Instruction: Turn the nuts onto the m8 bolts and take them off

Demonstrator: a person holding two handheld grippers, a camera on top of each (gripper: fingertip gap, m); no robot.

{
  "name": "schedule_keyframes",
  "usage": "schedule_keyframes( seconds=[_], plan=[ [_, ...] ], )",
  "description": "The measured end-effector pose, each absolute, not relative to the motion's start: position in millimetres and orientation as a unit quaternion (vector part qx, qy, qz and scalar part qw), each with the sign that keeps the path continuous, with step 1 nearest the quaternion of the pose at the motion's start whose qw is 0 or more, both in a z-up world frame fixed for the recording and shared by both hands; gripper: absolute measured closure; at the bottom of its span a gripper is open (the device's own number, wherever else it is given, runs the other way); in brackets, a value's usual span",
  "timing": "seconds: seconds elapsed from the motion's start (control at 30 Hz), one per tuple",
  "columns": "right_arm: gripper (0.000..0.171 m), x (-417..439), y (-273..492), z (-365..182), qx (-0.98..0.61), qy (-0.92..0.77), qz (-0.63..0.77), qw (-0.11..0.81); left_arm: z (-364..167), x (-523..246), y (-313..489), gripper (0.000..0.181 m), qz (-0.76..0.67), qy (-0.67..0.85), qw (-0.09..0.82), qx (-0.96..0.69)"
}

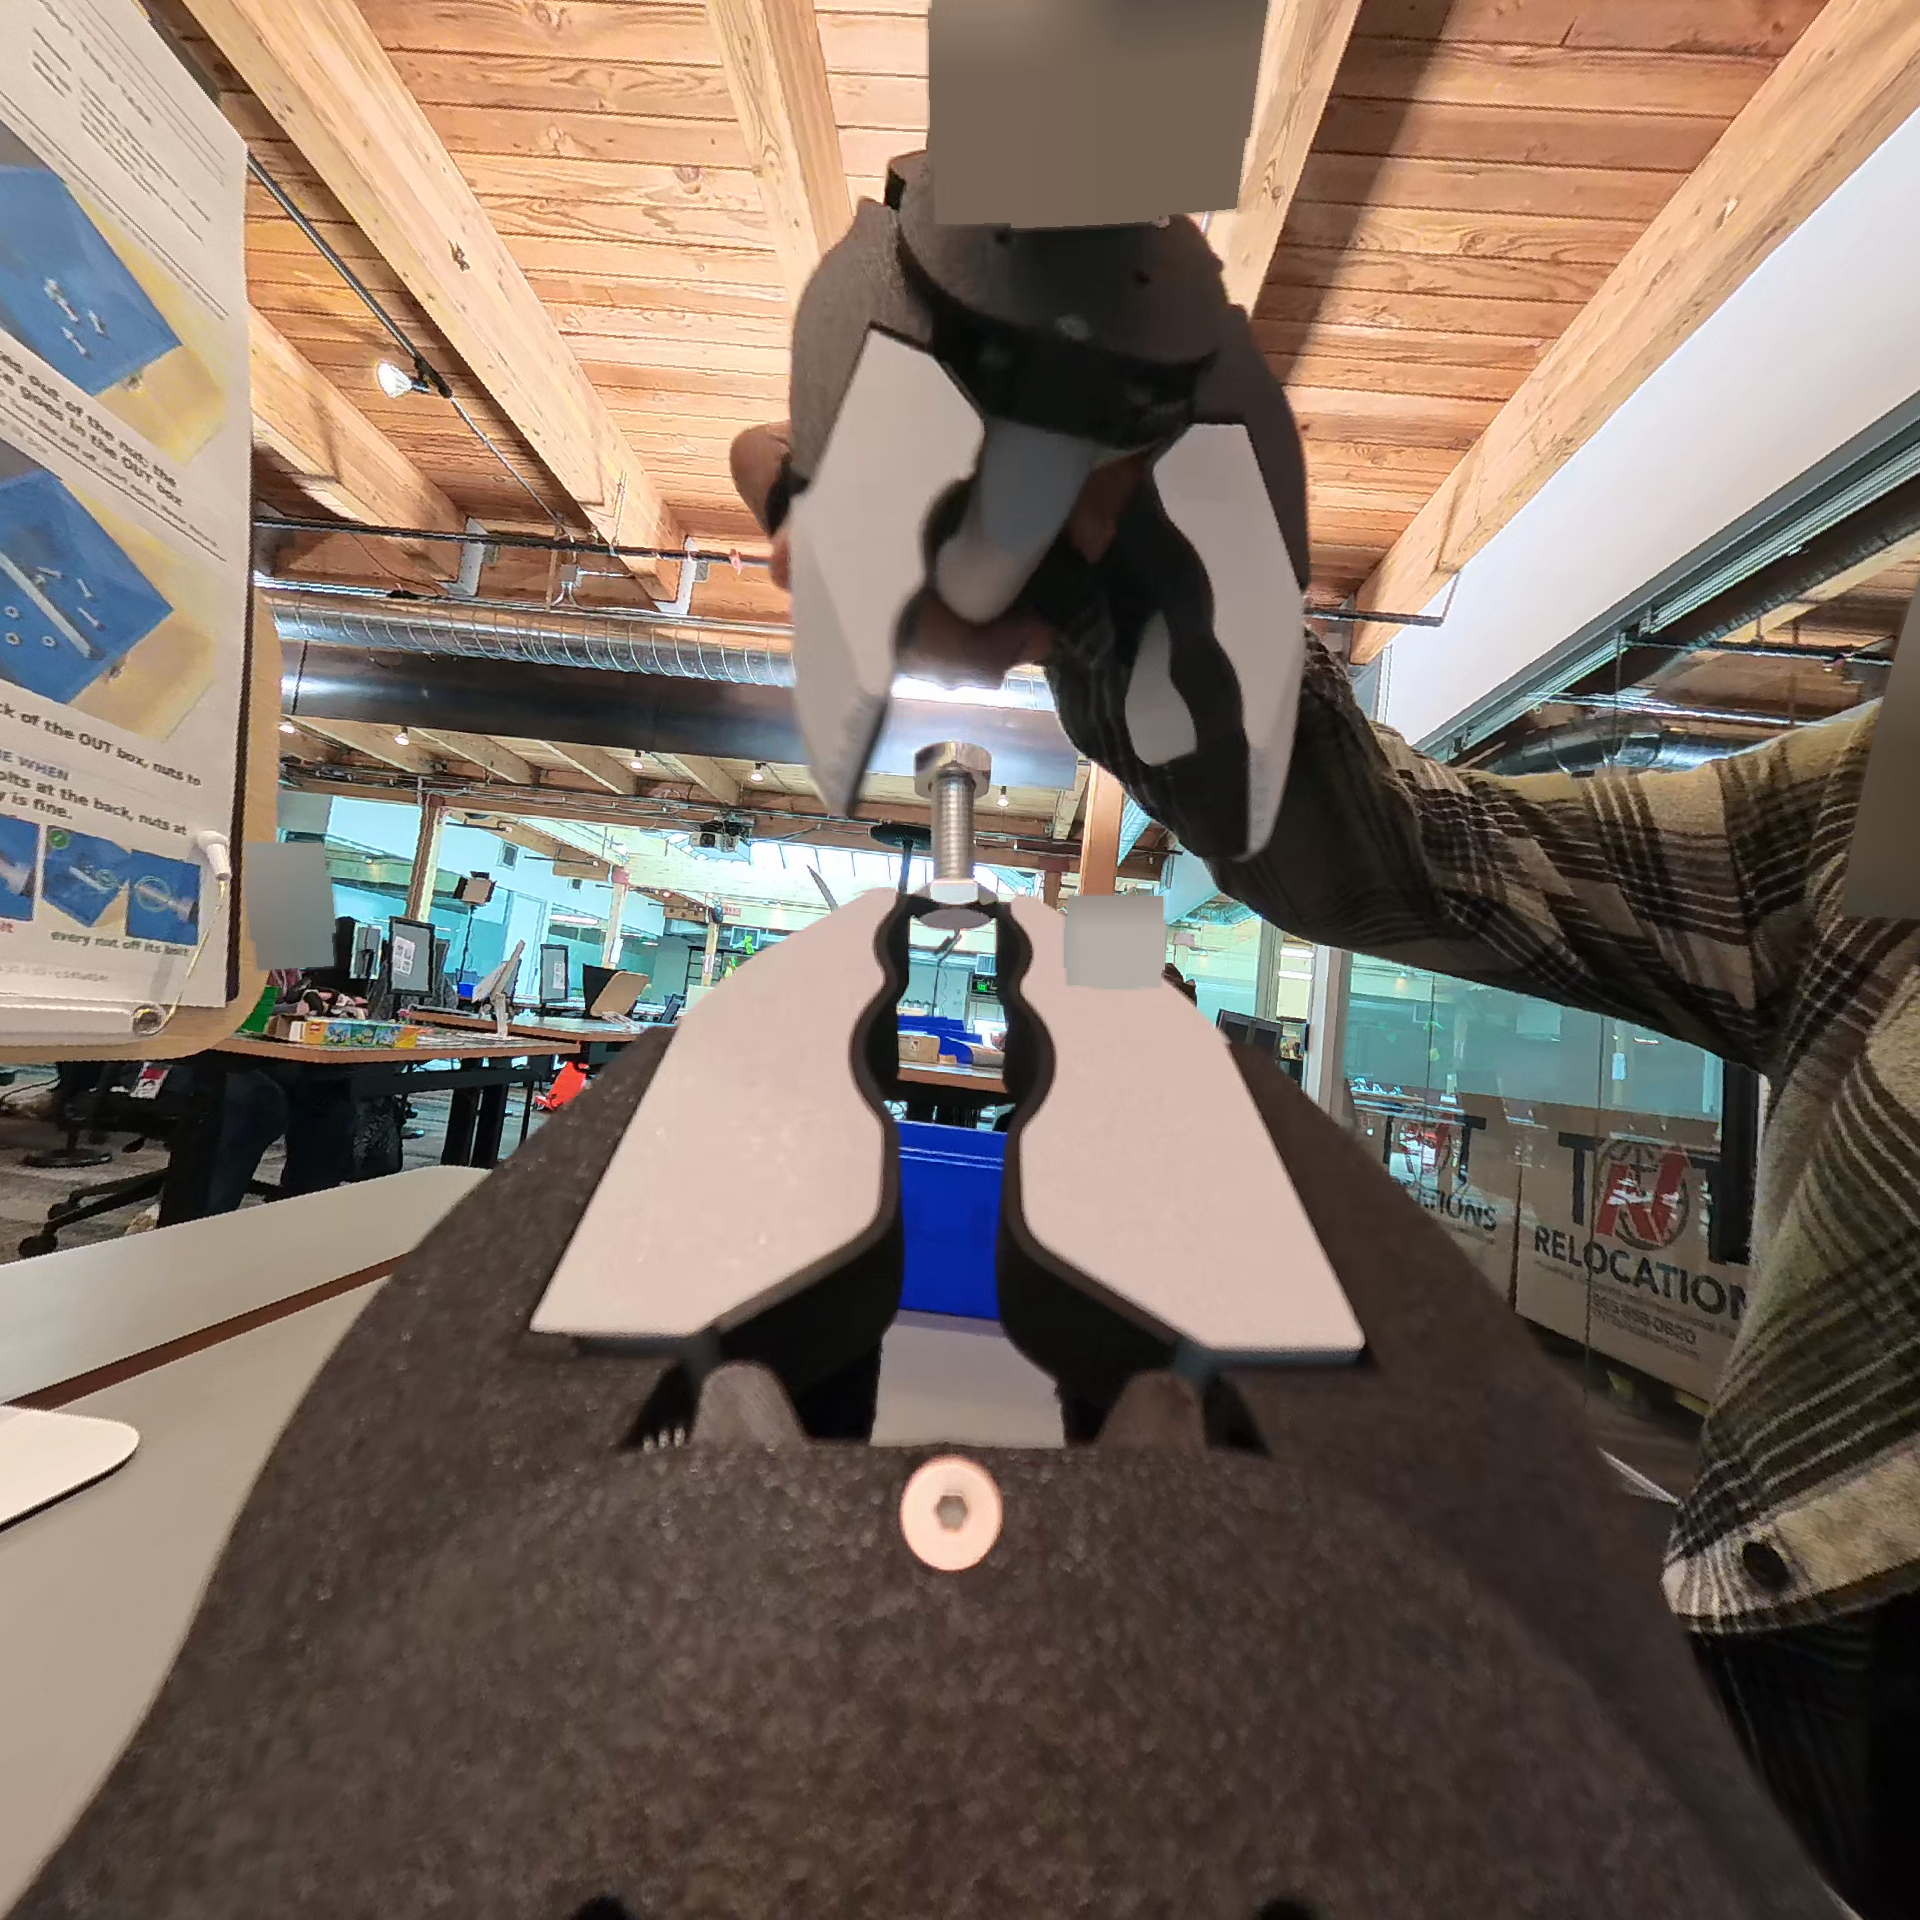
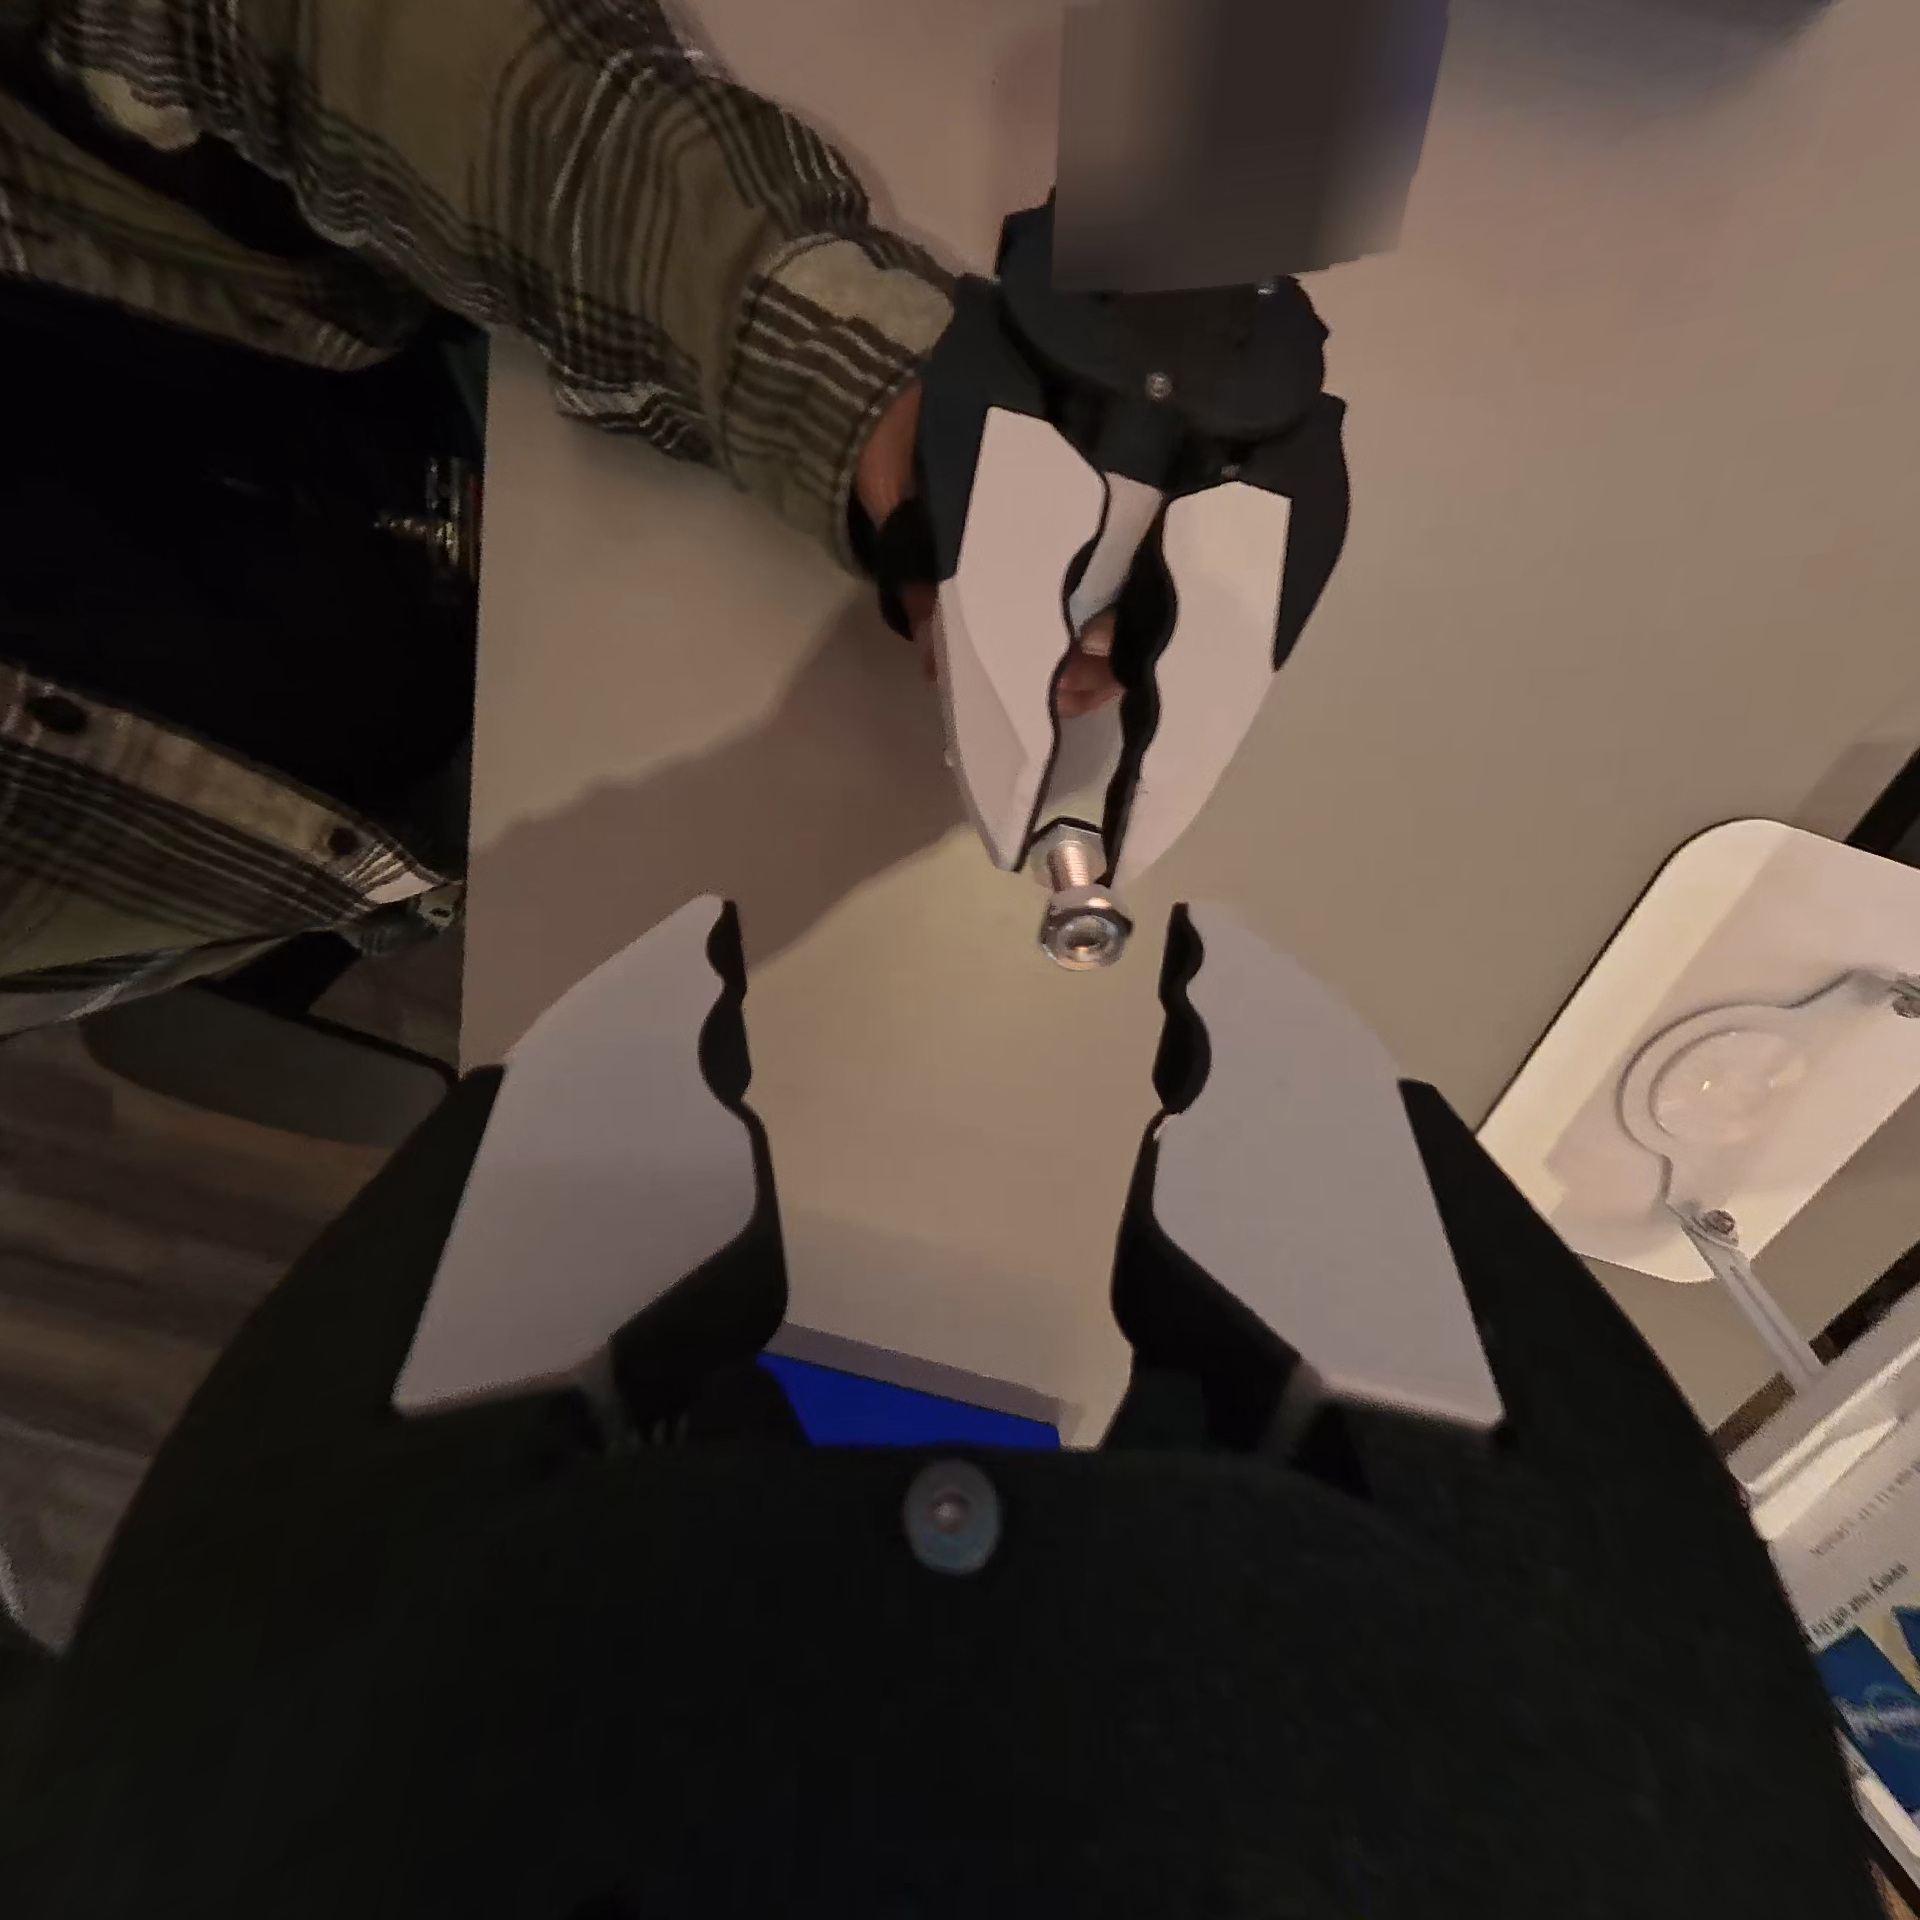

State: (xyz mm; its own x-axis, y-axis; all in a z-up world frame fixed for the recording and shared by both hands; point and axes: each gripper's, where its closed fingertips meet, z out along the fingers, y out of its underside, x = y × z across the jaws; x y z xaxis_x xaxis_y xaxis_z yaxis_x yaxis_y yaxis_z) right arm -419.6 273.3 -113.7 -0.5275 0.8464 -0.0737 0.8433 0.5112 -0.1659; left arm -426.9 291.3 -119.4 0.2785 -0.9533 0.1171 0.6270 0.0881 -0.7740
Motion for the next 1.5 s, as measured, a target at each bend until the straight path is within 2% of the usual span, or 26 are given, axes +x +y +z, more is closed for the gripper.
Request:
schedule_keyframes(
  seconds=[0.83,1.1,1.5],
  plan=[
    [0.098,-395,265,-121,-0.524,-0.843,0.108,-0.054,-120,-427,292,0.167,-0.562,0.212,0.705,-0.377],
    [0.090,-415,281,-107,-0.521,-0.845,0.116,0.032,-119,-427,291,0.167,-0.563,0.214,0.705,-0.375],
    [0.095,-407,272,-118,-0.515,-0.851,0.095,-0.019,-118,-429,291,0.167,-0.563,0.210,0.707,-0.373]
  ],
)
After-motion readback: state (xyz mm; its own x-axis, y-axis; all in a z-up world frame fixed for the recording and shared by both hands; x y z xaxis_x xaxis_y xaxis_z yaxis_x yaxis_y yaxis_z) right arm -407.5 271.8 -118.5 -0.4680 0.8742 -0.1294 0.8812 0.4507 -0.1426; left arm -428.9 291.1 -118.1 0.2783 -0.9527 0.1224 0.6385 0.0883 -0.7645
